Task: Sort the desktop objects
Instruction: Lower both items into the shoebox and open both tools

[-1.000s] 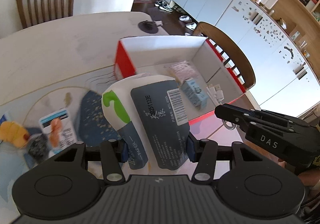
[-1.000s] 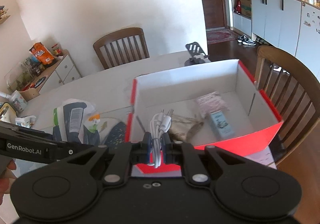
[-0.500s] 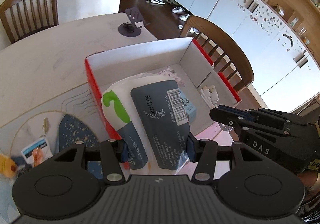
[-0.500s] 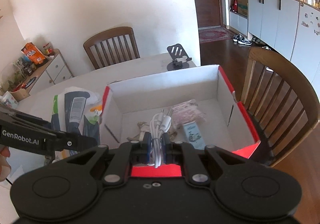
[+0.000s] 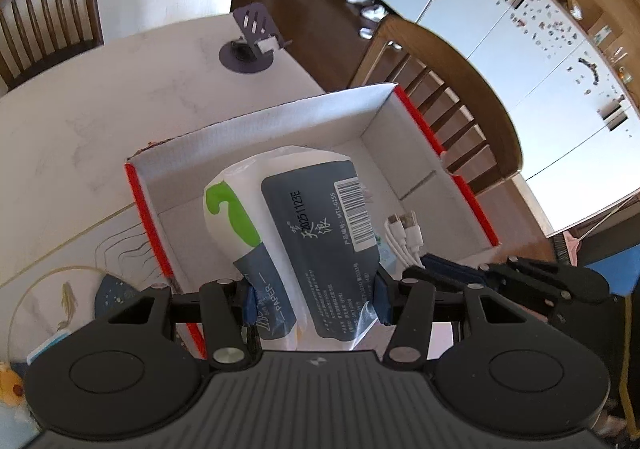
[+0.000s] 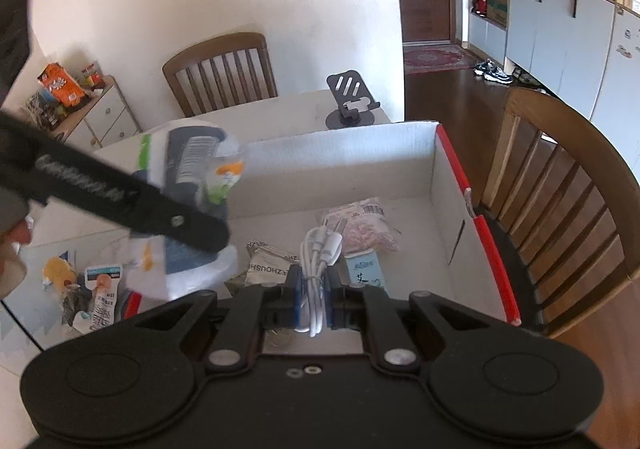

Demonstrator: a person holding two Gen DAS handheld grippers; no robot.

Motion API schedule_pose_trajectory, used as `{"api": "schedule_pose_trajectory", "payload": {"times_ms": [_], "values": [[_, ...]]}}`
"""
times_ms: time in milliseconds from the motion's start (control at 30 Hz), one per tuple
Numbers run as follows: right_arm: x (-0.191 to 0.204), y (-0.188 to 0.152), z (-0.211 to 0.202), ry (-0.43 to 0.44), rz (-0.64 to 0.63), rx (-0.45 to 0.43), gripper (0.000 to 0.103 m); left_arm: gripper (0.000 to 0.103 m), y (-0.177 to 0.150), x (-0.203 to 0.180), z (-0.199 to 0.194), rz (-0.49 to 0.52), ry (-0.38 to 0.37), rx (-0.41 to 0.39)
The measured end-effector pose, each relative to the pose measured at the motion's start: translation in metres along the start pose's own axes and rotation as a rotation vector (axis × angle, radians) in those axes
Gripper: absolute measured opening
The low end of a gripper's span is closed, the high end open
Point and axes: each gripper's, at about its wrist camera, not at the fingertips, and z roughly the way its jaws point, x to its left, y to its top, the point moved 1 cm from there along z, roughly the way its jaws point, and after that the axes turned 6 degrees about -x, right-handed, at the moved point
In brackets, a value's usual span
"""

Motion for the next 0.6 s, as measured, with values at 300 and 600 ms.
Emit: {"api": "schedule_pose_trajectory", "payload": {"times_ms": [300, 600], "values": [[-0.010, -0.005, 0.029, 0.013, -0.027, 0.067, 0.010, 0.051, 0.009, 0.002, 0.045, 0.015, 0.030, 0.074], [-0.010, -0.008, 0.053, 0.050, -0.087, 0.123, 0.010, 0.051, 0.014, 0.009, 0.074, 0.032, 0.070, 0.126]]}}
